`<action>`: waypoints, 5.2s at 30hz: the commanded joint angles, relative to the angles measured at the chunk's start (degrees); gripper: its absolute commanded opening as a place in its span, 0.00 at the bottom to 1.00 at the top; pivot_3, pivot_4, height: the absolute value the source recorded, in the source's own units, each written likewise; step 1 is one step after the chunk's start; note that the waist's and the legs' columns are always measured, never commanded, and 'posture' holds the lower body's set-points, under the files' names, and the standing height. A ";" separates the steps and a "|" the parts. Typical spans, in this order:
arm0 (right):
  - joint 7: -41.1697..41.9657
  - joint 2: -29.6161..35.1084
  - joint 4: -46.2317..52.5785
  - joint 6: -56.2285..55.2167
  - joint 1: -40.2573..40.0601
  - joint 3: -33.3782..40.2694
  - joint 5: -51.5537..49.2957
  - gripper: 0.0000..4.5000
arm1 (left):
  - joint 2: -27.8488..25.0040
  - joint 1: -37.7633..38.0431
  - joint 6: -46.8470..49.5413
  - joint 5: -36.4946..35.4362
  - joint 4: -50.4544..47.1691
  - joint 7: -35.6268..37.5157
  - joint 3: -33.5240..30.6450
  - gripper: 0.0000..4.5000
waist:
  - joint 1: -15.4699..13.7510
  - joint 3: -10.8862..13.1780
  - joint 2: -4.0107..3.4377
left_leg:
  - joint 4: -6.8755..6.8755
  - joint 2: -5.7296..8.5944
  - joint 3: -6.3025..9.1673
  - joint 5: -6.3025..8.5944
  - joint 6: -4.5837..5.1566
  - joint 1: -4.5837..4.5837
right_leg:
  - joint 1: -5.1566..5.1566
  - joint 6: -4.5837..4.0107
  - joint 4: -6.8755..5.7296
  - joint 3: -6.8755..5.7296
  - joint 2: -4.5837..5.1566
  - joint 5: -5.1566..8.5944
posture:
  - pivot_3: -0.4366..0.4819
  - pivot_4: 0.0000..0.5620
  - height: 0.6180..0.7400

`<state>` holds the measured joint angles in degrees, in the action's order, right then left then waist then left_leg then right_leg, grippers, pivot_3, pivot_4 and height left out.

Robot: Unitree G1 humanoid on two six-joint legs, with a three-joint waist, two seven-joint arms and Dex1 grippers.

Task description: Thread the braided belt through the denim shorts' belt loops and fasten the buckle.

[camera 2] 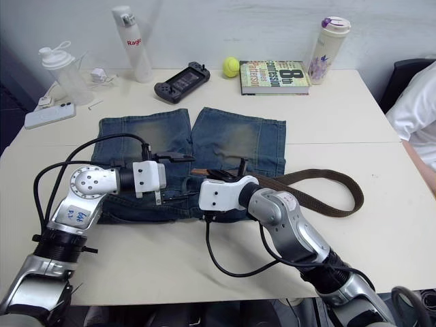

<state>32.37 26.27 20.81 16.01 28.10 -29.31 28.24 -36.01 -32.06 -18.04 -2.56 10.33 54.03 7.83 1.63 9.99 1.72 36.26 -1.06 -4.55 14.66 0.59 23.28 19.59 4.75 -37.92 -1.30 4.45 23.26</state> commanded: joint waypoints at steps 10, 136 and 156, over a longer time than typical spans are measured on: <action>1.07 -1.11 1.70 -3.04 -0.22 0.94 1.89 0.00 | 4.08 -1.83 -5.72 1.70 1.87 -2.34 0.51 0.51 | 0.10 0.00 0.00 | 0.02 -0.01 0.00 0.00 0.00 0.00 | 0.00 0.00 -0.02 -0.04 0.01 0.00 | 0.48 0.27 1.00; -73.73 -19.46 0.15 17.50 -11.04 34.47 -139.80 0.00 | 0.45 2.82 -20.87 8.81 1.07 -15.92 2.05 0.26 | 0.01 0.30 -0.52 | 0.29 0.15 0.98 -0.24 0.16 0.86 | 0.17 0.05 0.06 -0.76 0.11 -0.07 | 0.48 0.27 1.00; -64.35 -23.54 -0.03 16.09 -11.66 29.61 -126.31 0.00 | -16.32 23.84 29.42 -30.92 -18.61 4.87 -22.03 0.62 | 1.06 0.37 -0.64 | 0.02 0.19 1.24 -0.37 -0.01 0.81 | 0.17 -0.01 0.07 -0.65 0.08 -0.04 | 0.48 0.27 1.00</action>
<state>-33.94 3.62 19.96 31.85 16.50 1.29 -99.68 -51.56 -7.89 11.05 -32.28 -7.42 57.86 -11.74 2.68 10.36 1.08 36.28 -0.87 -3.31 14.29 0.58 24.08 19.74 4.74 -37.85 -1.93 4.52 23.22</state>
